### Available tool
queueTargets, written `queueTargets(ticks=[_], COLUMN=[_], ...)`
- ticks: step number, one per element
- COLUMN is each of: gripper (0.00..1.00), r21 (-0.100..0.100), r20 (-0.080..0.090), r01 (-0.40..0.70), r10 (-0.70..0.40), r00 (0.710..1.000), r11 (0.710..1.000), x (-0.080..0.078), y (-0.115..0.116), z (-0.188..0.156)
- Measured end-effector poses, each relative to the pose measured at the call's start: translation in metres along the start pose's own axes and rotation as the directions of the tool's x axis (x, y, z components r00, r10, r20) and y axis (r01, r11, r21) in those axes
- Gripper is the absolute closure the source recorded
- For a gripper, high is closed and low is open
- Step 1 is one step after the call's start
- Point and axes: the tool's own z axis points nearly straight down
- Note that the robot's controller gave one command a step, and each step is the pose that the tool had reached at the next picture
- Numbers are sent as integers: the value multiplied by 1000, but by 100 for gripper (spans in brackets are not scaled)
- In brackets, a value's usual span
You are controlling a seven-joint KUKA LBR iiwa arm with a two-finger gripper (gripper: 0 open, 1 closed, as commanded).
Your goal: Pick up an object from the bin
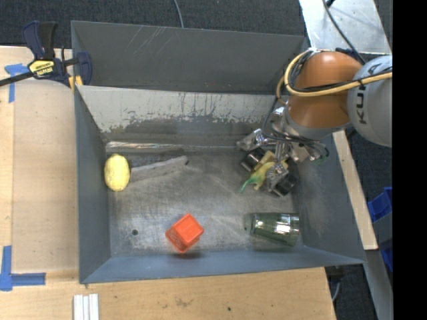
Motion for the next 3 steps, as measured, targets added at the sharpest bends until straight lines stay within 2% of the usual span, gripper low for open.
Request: queueTargets(ticks=[1, 2, 3], gripper=[100, 100, 100], r21=[-6, -6, -18], r20=[-27, -26, -35], r01=[64, 64, 206], r10=[-65, -64, -207], r00=[998, 998, 978], r11=[998, 998, 978], x=[1, 1, 2], y=[-4, -4, -1], z=[-105, -105, -133])
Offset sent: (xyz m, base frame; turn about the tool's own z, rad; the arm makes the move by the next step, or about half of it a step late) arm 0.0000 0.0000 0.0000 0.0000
